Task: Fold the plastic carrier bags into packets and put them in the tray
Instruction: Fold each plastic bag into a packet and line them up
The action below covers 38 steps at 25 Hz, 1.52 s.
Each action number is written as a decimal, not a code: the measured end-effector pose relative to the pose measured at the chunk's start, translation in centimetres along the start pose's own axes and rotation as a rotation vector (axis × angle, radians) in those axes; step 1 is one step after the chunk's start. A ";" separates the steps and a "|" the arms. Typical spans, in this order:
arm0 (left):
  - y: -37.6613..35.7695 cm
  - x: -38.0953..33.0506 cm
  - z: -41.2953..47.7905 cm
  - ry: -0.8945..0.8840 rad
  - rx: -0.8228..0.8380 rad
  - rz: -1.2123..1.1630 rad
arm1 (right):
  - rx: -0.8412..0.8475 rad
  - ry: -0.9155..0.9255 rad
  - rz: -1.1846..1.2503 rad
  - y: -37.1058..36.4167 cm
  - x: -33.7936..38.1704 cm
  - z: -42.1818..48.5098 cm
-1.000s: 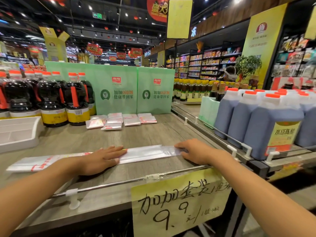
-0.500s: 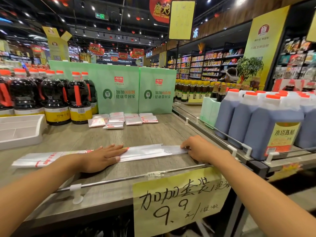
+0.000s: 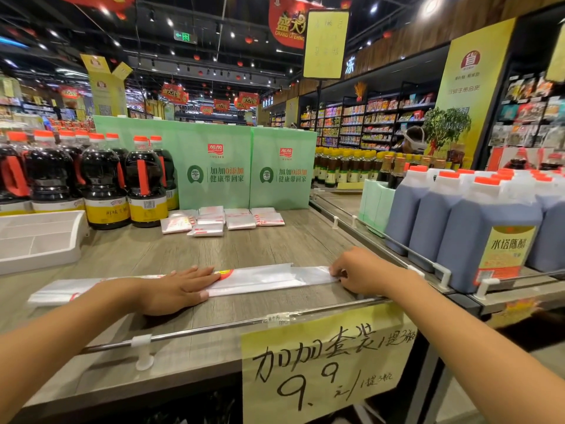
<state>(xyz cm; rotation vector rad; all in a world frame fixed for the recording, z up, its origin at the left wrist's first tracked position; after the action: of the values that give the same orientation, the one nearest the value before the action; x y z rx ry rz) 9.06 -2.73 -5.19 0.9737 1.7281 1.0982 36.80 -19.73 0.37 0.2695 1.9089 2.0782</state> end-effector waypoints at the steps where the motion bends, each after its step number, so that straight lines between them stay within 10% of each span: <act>1: -0.1 0.1 -0.5 0.004 0.030 -0.003 | 0.005 0.007 -0.007 0.1 -0.1 -0.2; 8: -0.5 1.9 -2.5 0.014 -0.002 -0.052 | -0.024 0.000 -0.117 0.3 0.3 0.4; 18: -0.4 3.2 -1.7 0.079 -0.082 -0.027 | -0.524 0.226 -0.233 6.3 7.0 0.7; 28: 0.0 2.6 -1.8 0.065 -0.102 -0.004 | -0.275 0.436 -0.142 2.0 15.2 4.1; 38: 0.0 2.4 -1.8 0.055 -0.103 -0.005 | -0.129 0.203 0.368 0.7 12.9 5.2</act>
<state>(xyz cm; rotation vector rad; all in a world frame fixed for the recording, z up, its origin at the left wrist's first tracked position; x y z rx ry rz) 6.62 -1.06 -5.32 0.8823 1.6995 1.2084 26.41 -10.47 0.74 0.4223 1.9440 2.5441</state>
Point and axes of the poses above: each hand's wrist, its own z-axis towards the middle knuckle, its own y-axis out of the back of the hand, x = y × z, the point moved 10 cm from there along z, towards the middle knuckle, and after that the axes turned 6 degrees about -y, right-handed, at the moved point
